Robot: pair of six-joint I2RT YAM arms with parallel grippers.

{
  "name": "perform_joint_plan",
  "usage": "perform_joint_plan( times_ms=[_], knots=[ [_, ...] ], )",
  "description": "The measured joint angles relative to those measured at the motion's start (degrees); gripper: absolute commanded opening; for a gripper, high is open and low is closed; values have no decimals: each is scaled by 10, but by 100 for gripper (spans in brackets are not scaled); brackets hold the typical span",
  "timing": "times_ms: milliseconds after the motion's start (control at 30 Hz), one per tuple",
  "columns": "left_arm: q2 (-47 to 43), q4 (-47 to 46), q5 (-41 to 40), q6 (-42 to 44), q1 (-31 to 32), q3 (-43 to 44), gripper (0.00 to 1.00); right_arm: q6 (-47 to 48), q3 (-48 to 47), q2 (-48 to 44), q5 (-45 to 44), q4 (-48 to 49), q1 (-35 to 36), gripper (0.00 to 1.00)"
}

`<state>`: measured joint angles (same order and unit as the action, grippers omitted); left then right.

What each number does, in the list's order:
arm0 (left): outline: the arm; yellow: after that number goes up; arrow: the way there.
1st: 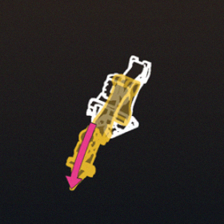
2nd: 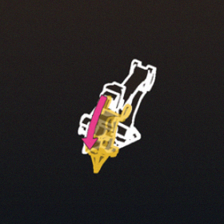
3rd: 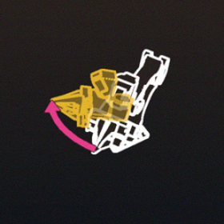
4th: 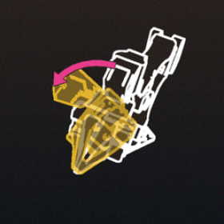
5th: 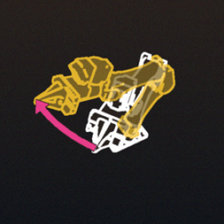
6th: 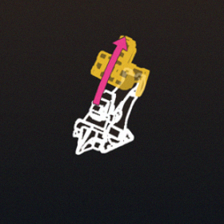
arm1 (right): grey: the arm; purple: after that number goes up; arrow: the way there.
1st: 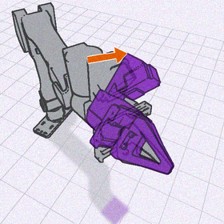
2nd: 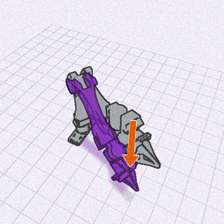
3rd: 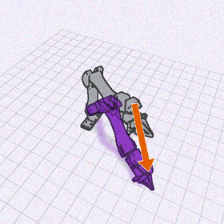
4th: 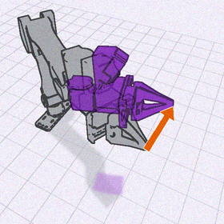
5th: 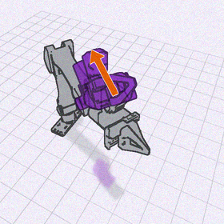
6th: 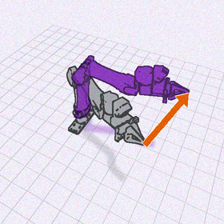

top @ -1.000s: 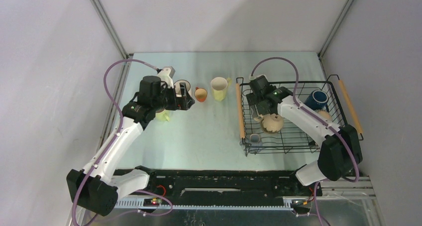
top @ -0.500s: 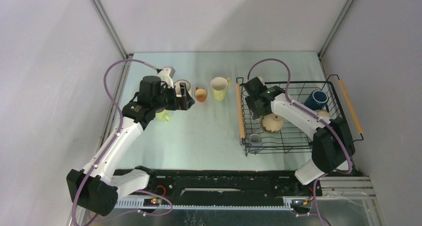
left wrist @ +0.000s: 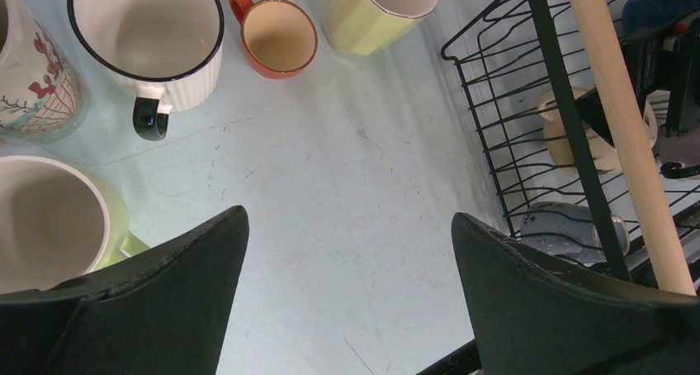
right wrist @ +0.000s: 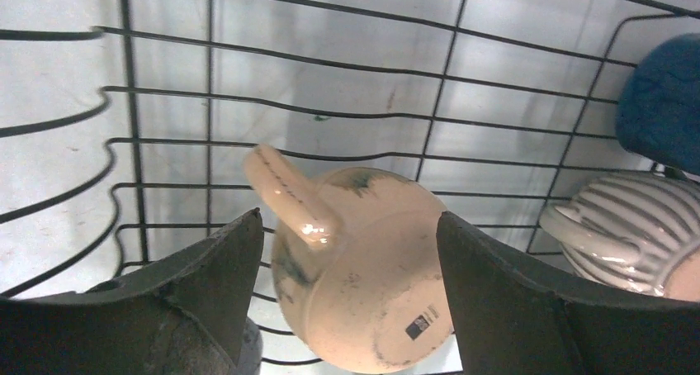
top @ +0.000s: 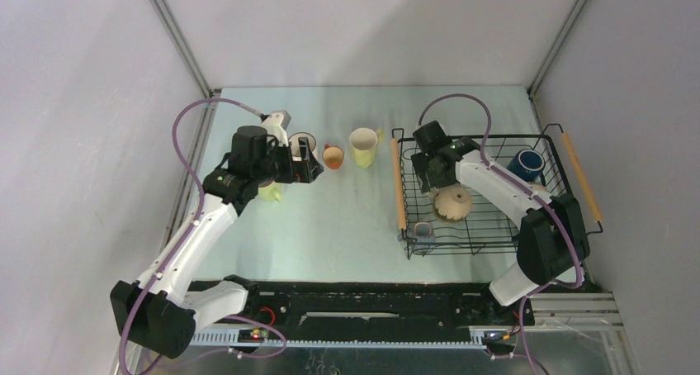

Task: Unload the cups from the dish rack
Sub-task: Unload the cup from the dish rack.

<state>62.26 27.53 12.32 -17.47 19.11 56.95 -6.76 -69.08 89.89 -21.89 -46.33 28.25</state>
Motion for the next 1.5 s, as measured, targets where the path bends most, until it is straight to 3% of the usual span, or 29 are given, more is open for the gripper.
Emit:
perform_joint_plan(
  times_ms=[433,1000,1500],
  knots=[
    [0,0,1,0,1,0,100,13,-31,12,104,39,-31,75],
    [0,0,2,0,5,0,100,5,8,35,121,59,-34,60],
    [0,0,4,0,10,0,100,-6,21,36,97,75,-34,24]
  ],
)
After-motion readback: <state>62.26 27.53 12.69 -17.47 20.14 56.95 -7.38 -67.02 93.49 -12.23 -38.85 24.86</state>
